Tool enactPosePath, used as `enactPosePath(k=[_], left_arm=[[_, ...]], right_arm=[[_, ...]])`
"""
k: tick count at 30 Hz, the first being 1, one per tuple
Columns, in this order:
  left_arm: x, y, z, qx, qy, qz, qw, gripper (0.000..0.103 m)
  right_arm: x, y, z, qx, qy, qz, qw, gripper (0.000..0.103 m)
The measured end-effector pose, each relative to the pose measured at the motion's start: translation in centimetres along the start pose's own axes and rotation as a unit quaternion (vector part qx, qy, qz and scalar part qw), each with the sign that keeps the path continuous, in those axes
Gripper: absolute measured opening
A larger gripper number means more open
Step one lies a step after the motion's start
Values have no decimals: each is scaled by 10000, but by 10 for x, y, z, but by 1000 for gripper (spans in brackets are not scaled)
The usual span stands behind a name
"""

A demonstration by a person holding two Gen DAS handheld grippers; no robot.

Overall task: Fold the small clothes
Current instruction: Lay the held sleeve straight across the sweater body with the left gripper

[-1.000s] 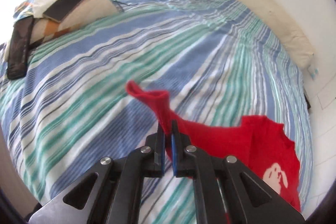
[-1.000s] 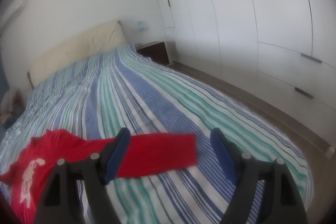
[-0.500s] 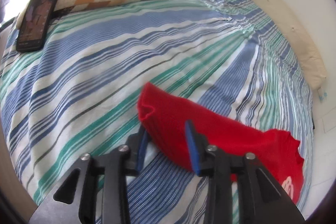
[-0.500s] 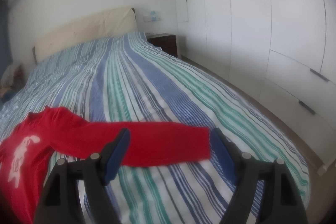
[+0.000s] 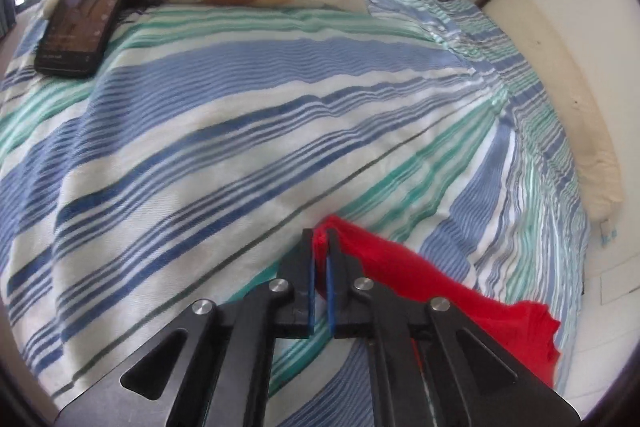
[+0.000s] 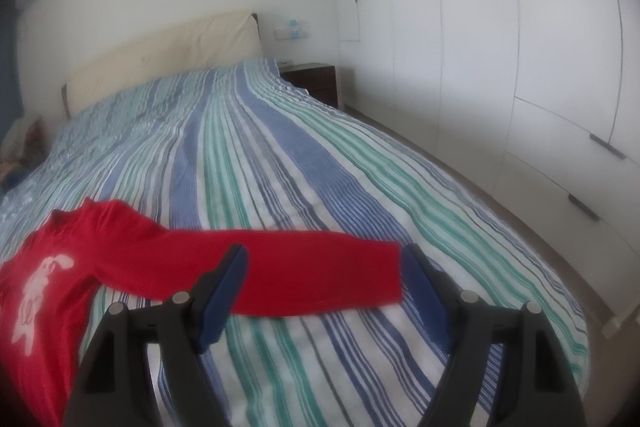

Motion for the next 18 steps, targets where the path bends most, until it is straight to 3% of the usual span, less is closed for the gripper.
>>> enactPosePath(k=[5,13,16,18], left_arm=[[-14,3,4,350,-220,-803,9959,2],[-11,-2,9,498,-809,-1330,9866,6],[-10,0,10,461,-861,-1309,9866,18],[-10,5,11,475,-820,-1241,9877,54]], right_arm=[[1,1,-1,33,-40,4,10000,77],[7,2,1,45,-142,5,9999,77],[8,1,1,21,-165,17,9999,78],[7,0,2,0,-134,32,9999,77]])
Point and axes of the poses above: each gripper's, at about its wrist camera, not at the fingertips, and y roughly against the way its jaws point, x to its right, z to its underside, the point moved 9 cm from there along -y, roughly the way its jaws point, and after that the axes turned 10 degrees about y, right-handed, at the moved point
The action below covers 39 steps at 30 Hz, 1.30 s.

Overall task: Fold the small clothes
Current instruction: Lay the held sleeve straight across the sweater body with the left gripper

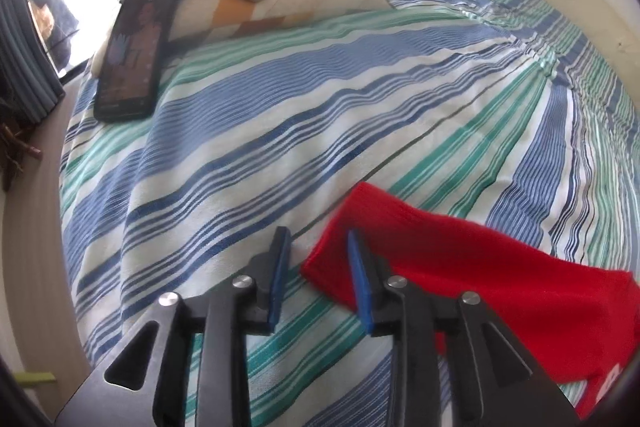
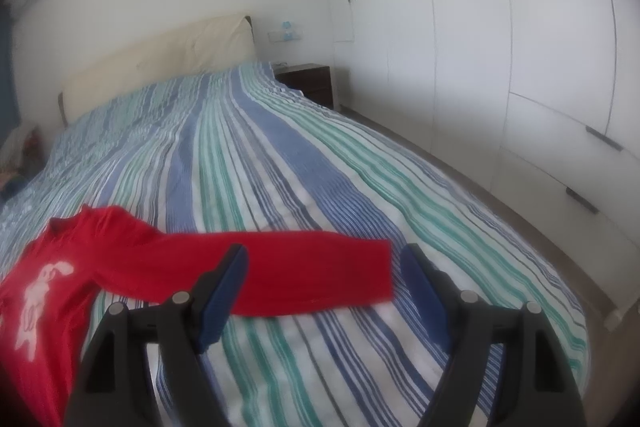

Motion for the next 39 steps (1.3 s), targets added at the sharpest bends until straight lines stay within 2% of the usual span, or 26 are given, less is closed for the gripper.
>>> enactPosePath(k=[2,4,6,8,9,11,13,15,16,17,18,19,20,21,22,24,26,28,30,32,34,35,37,39], left_arm=[[-4,10,-4,208,85,-71,9997,67],[-13,30,-11,670,172,-333,9970,67],[-22,59,-19,1267,365,-451,9902,70],[-12,83,-22,1587,331,-106,9867,75],[4,90,-20,1531,175,241,9878,75],[49,93,-6,1000,-304,1119,9882,75],[104,89,19,301,-848,1778,9799,75],[151,82,47,-239,-1309,2112,9683,76],[169,77,57,-323,-1474,2143,9650,76],[185,71,66,-334,-1685,2070,9631,76],[197,60,74,-304,-1899,1845,9638,76],[202,45,79,-258,-2088,1433,9671,76],[198,29,83,-211,-2233,861,9707,74],[185,11,85,-192,-2284,180,9732,71],[165,-5,83,-223,-2178,-323,9752,71],[129,-11,69,-130,-1674,-433,9848,87],[91,-9,50,152,-1548,-902,9837,90],[60,-11,30,257,-1434,-1214,9818,96],[36,-14,15,173,-1186,-1250,9849,98],[24,-16,8,19,-990,-1094,9891,98],[20,-7,7,40,-894,-944,9915,96],[25,3,8,102,-857,-825,9929,91],[41,24,13,218,-836,-203,9961,90],[67,42,25,219,-1003,411,9939,92]], right_arm=[[-1,0,0,-4,50,19,10000,78],[-3,0,0,4,92,37,10000,78],[-3,1,0,15,105,48,9999,78],[-3,1,0,11,94,57,9999,78],[-3,0,0,2,87,65,9999,78],[-3,-3,1,-44,78,68,9999,78],[-4,-6,1,-90,86,54,9999,78],[-7,-7,2,-120,126,31,9998,78],[-9,-7,3,-126,160,22,9998,78],[-11,-7,3,-126,201,17,9997,78],[-12,-7,3,-125,245,18,9996,78],[-14,-6,3,-120,285,22,9995,78],[-15,-6,3,-116,315,22,9994,78],[-16,-5,3,-112,331,17,9994,78],[-16,-5,3,-114,329,3,9994,78],[-16,-6,4,-128,298,-32,9995,78],[-16,-8,4,-152,254,-74,9995,77],[-14,-11,5,-192,203,-111,9995,78],[-13,-14,6,-257,132,-164,9994,77],[-13,-17,6,-310,47,-220,9993,77],[-14,-18,6,-309,12,-225,9993,78],[-14,-17,6,-282,29,-204,9994,78],[-16,-13,4,-200,114,-135,9996,78],[-18,-10,4,-141,216,-66,9996,78]])
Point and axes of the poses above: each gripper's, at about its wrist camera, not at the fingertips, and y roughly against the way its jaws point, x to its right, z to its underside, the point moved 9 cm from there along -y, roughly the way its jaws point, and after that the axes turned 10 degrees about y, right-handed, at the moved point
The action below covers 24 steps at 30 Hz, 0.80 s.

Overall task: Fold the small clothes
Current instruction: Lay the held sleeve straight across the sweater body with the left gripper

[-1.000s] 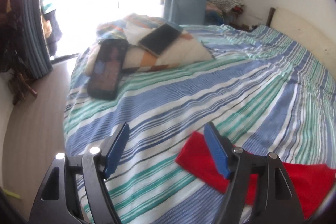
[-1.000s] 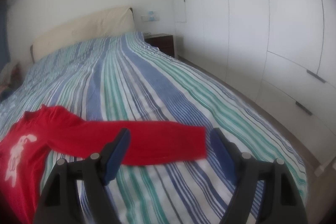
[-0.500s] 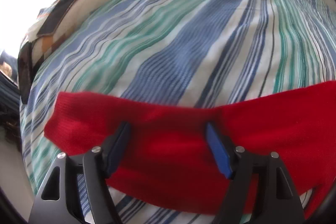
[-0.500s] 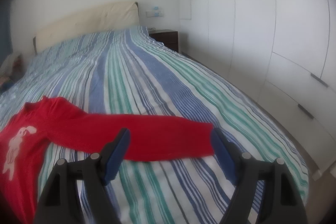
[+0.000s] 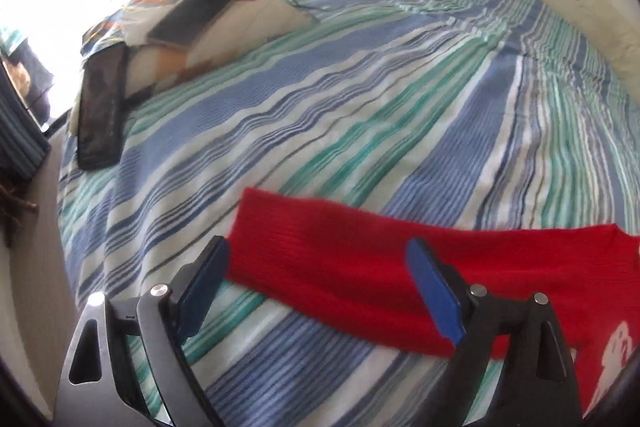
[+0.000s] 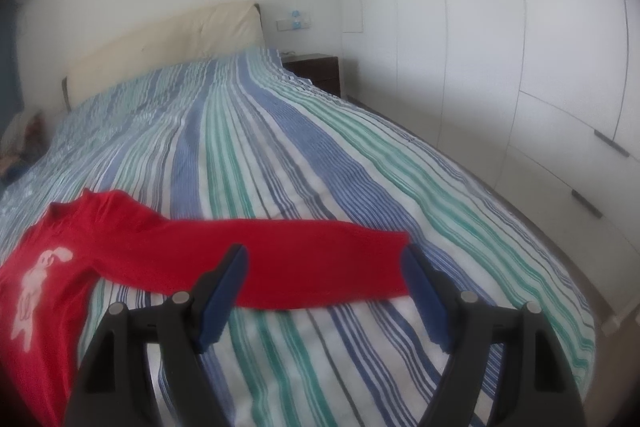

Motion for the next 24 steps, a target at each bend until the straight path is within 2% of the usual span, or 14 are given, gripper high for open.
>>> enactPosePath(k=[3,4,6,9,11,14,16,19,24], left_arm=[[37,2,11,-126,-402,363,9985,94],[41,-4,14,-198,-488,335,9980,94],[30,-22,21,-347,-499,-26,9982,94],[-8,-44,32,-739,73,-385,9965,94],[-26,-38,30,-716,433,-391,9957,94],[-34,-18,22,-587,601,-356,9958,94],[-27,0,20,-506,580,-63,9970,94],[-1,29,30,-449,295,593,9968,95],[56,58,63,-447,-552,1513,9859,96]], right_arm=[[-4,-1,0,-10,107,43,9999,78],[-5,-3,0,-32,131,42,9999,78],[-9,-4,2,-66,179,21,9998,77],[-13,-1,4,-31,283,9,9996,77],[-13,2,3,9,328,18,9995,78],[-12,1,3,2,299,4,9996,78],[-12,0,2,-5,247,-22,9997,78],[-12,2,2,20,229,-23,9997,78],[-9,7,0,130,181,12,9998,78]])
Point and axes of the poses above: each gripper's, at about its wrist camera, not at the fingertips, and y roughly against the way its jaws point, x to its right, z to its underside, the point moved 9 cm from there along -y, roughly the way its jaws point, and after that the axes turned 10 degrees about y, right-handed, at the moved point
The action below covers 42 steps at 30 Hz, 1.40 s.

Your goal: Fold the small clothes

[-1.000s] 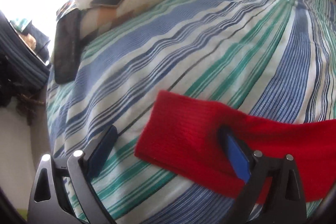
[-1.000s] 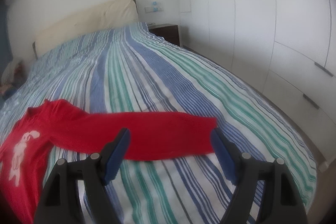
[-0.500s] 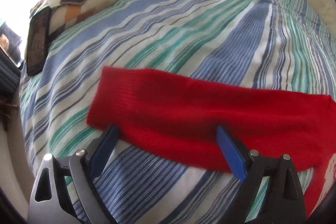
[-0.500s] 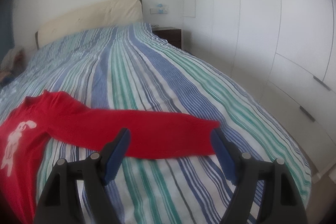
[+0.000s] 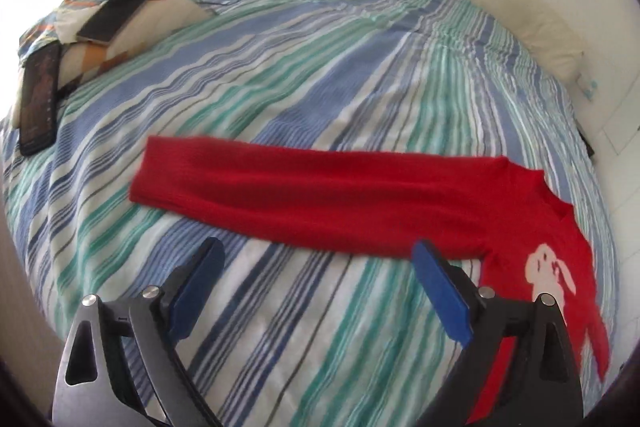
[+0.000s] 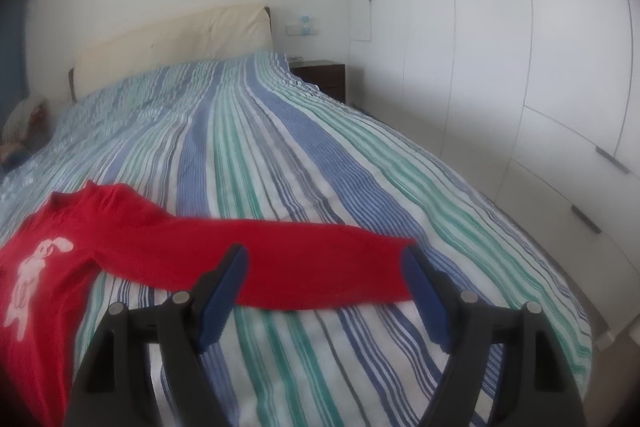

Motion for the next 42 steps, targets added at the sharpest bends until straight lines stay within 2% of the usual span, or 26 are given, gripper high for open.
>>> enactPosePath(k=[2,3,4,5,6,7,8,9,12,20,24,28,34,42], left_arm=[[13,-7,11,70,-324,185,9993,96],[15,-12,15,182,-495,137,9985,96],[13,-18,20,287,-635,-34,9976,96],[8,-25,23,259,-682,-322,9968,96],[4,-31,26,114,-643,-453,9968,95],[5,-32,26,16,-572,-286,9980,95],[7,-29,25,33,-512,-85,9986,96],[8,-26,22,136,-494,-38,9987,96],[9,-20,20,383,-629,-181,9971,96],[20,-28,40,31,-717,-34,9974,97],[13,-43,51,-339,-615,-141,9974,98],[10,-54,58,-534,-639,-226,9963,102],[16,-55,70,-448,-1177,-521,9907,103],[13,-55,71,-530,-1158,-395,9911,103]], right_arm=[[2,1,0,6,-30,10,10000,78],[3,1,1,0,-42,13,10000,78],[4,1,1,-8,-59,11,10000,78],[5,1,1,-12,-80,10,10000,78],[6,0,1,-15,-106,14,9999,78],[8,0,1,-16,-135,22,9999,78],[10,-1,1,-15,-175,29,9998,78],[12,-1,2,-16,-222,28,9997,78],[19,-2,3,-15,-441,-1,9990,78],[48,-10,15,-149,-1437,-212,9893,78],[59,-10,19,-147,-1784,-220,9836,79],[59,-11,19,-154,-1805,-234,9832,79],[54,-10,18,-152,-1665,-224,9857,79],[53,-10,18,-149,-1668,-220,9856,79]])
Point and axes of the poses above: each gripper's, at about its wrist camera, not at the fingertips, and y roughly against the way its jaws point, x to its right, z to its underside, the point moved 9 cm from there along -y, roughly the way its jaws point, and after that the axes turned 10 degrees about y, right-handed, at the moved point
